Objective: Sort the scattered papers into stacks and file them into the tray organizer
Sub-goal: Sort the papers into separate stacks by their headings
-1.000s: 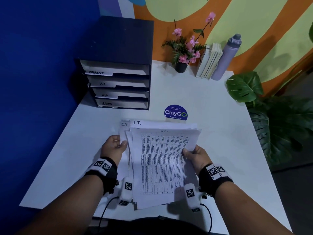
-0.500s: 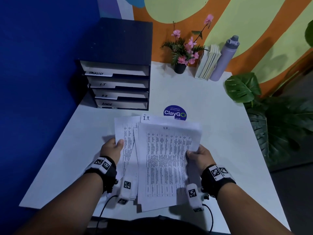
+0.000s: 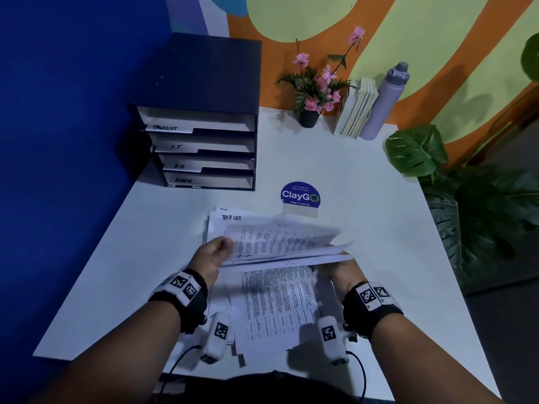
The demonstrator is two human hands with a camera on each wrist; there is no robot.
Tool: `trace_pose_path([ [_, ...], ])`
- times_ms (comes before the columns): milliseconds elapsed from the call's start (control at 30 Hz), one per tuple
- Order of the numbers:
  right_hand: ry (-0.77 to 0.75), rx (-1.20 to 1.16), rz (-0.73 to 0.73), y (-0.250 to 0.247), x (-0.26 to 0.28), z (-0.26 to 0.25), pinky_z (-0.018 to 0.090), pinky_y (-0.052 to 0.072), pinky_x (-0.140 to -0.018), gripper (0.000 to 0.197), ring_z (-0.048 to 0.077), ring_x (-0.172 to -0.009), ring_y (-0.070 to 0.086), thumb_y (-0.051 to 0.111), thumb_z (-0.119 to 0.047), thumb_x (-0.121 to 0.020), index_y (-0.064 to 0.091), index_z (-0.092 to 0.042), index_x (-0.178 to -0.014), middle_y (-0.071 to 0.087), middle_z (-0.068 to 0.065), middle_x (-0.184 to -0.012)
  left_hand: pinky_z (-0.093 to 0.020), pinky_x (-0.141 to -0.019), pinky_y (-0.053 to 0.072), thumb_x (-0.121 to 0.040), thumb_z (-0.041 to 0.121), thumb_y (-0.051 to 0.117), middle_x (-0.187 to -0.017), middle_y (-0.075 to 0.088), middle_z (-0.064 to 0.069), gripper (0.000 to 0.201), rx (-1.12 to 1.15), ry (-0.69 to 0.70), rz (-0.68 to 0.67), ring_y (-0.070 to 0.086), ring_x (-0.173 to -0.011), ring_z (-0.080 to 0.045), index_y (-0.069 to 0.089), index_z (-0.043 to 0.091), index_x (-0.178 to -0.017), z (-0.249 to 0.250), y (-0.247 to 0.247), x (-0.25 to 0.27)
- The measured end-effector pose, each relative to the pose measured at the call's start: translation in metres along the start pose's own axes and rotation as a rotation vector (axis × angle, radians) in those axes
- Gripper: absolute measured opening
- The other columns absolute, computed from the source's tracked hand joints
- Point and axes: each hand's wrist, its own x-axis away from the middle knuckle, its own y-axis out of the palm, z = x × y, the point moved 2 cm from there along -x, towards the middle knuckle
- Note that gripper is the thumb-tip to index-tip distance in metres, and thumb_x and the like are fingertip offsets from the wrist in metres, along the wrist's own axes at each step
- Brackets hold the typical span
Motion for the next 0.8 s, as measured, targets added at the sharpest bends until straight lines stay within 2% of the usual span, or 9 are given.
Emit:
trace_pose_path([
  [67, 0.005, -0.067, 0.03, 0.0, 0.004, 0.001, 0.034, 0.046, -0.068, 0.024, 0.019, -0.061, 0.058, 0.064, 0.013, -0.078, 0.068, -0.009, -0.069, 0.066, 0.006, -0.063, -0.037, -0.107, 0.032, -0.092, 0.061, 0.041, -0.122, 0.056, 0.0, 0.059, 0.027, -0.057, 0.027, 0.051, -0.109, -0.014, 0.059, 0.014, -0.123, -0.002, 0.006, -0.004],
  [167, -0.032, -0.104, 0.079, -0.003, 0.0, 0.006, 0.034, 0.051, -0.069, 0.038, 0.018, -0.068, 0.061, 0.054, 0.023, -0.08, 0.062, -0.01, -0.098, 0.069, 0.007, -0.077, -0.026, -0.073, 0.045, -0.092, 0.056, 0.039, -0.088, 0.062, -0.005, 0.043, -0.265, -0.001, 0.27, 0.059, -0.079, -0.021, 0.063, 0.022, -0.103, -0.002, -0.005, -0.01],
  [300, -0.008, -0.023, 0.112, -0.013, -0.005, 0.011, 0.044, 0.055, -0.085, 0.083, 0.035, -0.083, 0.066, 0.063, 0.013, -0.078, 0.034, -0.034, -0.139, 0.062, 0.03, -0.09, -0.038, -0.087, 0.052, -0.069, 0.049, 0.067, -0.112, 0.063, -0.019, 0.06, -0.852, -0.064, 0.294, 0.061, -0.101, -0.037, 0.061, 0.01, -0.113, -0.013, -0.027, -0.013],
  [367, -0.008, -0.004, 0.13, -0.015, -0.005, 0.017, 0.047, 0.055, -0.087, 0.075, 0.035, -0.086, 0.067, 0.063, 0.012, -0.077, 0.048, -0.04, -0.13, 0.063, 0.031, -0.096, -0.035, -0.091, 0.05, -0.073, 0.03, 0.077, -0.113, 0.064, -0.017, 0.054, -0.825, -0.038, 0.252, 0.061, -0.102, -0.032, 0.061, 0.007, -0.12, -0.022, -0.031, -0.014],
  [467, -0.014, -0.033, 0.116, -0.014, 0.006, 0.007, 0.034, 0.056, -0.061, 0.054, 0.025, -0.066, 0.065, 0.053, 0.019, -0.085, 0.066, -0.033, -0.077, 0.071, 0.004, -0.066, -0.037, -0.102, 0.043, -0.074, 0.028, 0.078, -0.13, 0.054, -0.016, 0.069, -0.792, 0.003, 0.339, 0.054, -0.117, -0.032, 0.048, 0.015, -0.134, -0.028, -0.038, -0.013],
  [600, -0.12, -0.091, 0.142, -0.013, 0.01, -0.021, 0.029, 0.058, -0.069, 0.037, 0.013, -0.076, 0.072, 0.049, 0.019, -0.087, 0.063, -0.014, -0.099, 0.075, -0.004, -0.08, -0.028, -0.103, 0.033, -0.098, 0.034, 0.046, -0.138, 0.048, -0.009, 0.038, -0.648, 0.253, 0.306, 0.045, -0.128, -0.026, 0.05, 0.019, -0.132, 0.014, -0.008, 0.005],
  [633, -0.163, -0.092, 0.164, -0.013, 0.009, -0.033, 0.028, 0.057, -0.071, 0.037, 0.011, -0.08, 0.072, 0.05, 0.017, -0.087, 0.063, -0.015, -0.099, 0.076, -0.006, -0.083, -0.024, -0.101, 0.03, -0.101, 0.036, 0.036, -0.141, 0.046, -0.004, 0.037, -0.612, 0.351, 0.202, 0.041, -0.132, -0.022, 0.049, 0.02, -0.132, 0.034, 0.006, 0.014],
  [700, -0.267, -0.139, 0.188, -0.01, 0.012, -0.063, 0.02, 0.054, -0.068, 0.037, 0.005, -0.078, 0.07, 0.051, 0.017, -0.087, 0.061, -0.018, -0.095, 0.075, -0.01, -0.081, -0.023, -0.098, 0.027, -0.103, 0.038, 0.025, -0.146, 0.041, -0.003, 0.047, -0.387, 0.421, 0.279, 0.034, -0.137, -0.02, 0.038, 0.015, -0.142, 0.069, 0.019, 0.029],
  [800, -0.466, -0.242, 0.214, -0.002, 0.018, -0.106, 0.02, 0.052, -0.077, 0.038, 0.007, -0.089, 0.068, 0.052, 0.017, -0.086, 0.057, -0.019, -0.099, 0.072, -0.006, -0.093, -0.03, -0.094, 0.041, -0.1, 0.039, 0.038, -0.117, 0.059, 0.005, 0.035, -0.176, 0.505, 0.241, 0.056, -0.11, -0.012, 0.045, 0.018, -0.127, 0.11, 0.035, 0.036],
])
